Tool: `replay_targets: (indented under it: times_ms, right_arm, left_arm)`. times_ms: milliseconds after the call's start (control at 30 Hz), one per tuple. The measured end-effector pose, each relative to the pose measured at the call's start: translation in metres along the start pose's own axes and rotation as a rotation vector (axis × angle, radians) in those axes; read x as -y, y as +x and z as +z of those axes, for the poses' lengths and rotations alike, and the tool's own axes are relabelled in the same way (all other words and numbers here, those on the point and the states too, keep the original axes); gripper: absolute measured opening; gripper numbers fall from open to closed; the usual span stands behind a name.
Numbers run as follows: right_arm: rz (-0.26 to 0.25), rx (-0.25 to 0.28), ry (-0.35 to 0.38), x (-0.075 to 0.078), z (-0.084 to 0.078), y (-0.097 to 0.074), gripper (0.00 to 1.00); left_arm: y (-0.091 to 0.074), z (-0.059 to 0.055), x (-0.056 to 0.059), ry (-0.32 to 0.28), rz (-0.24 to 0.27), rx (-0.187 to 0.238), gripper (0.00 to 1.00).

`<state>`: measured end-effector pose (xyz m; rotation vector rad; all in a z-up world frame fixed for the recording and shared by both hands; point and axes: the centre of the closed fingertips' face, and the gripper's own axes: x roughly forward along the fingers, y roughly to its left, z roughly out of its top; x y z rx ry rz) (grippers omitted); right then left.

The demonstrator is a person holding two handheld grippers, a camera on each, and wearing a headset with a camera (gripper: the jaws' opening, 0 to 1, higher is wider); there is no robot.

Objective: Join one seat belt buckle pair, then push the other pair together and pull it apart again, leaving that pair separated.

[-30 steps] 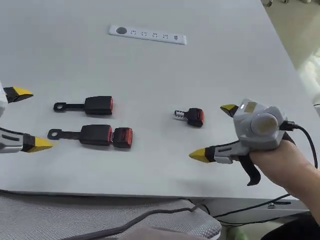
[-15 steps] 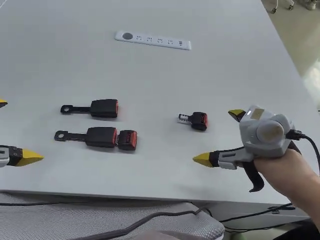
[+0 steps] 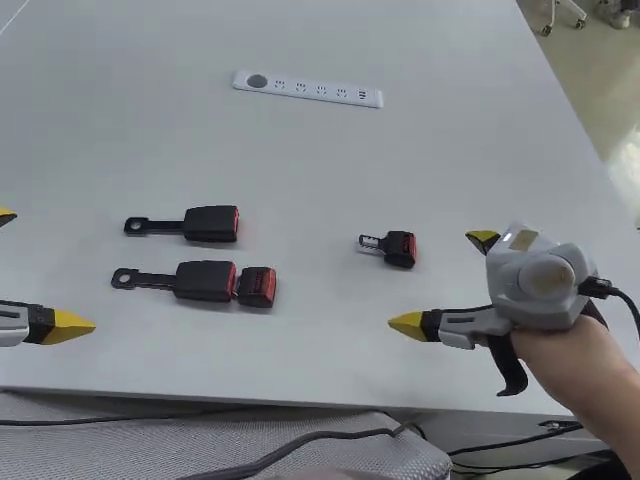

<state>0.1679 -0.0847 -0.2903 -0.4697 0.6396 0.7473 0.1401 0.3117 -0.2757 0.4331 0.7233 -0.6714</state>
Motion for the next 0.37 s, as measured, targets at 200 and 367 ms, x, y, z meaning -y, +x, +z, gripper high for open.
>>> replay_targets:
  times_ms: [200,367]
  right_arm:
    - [-0.004,-0.008,-0.024,-0.0005,0.0021,0.0029,1.00]
    - [-0.004,-0.001,-0.017,-0.0014,0.0056,0.0041,1.00]
  left_arm:
    - [0.0007,-0.0056,0.0022,0.006,-0.003,-0.024,1.00]
    - [0.0023,-0.0061,0.0048,0.004,-0.010,-0.028,1.00]
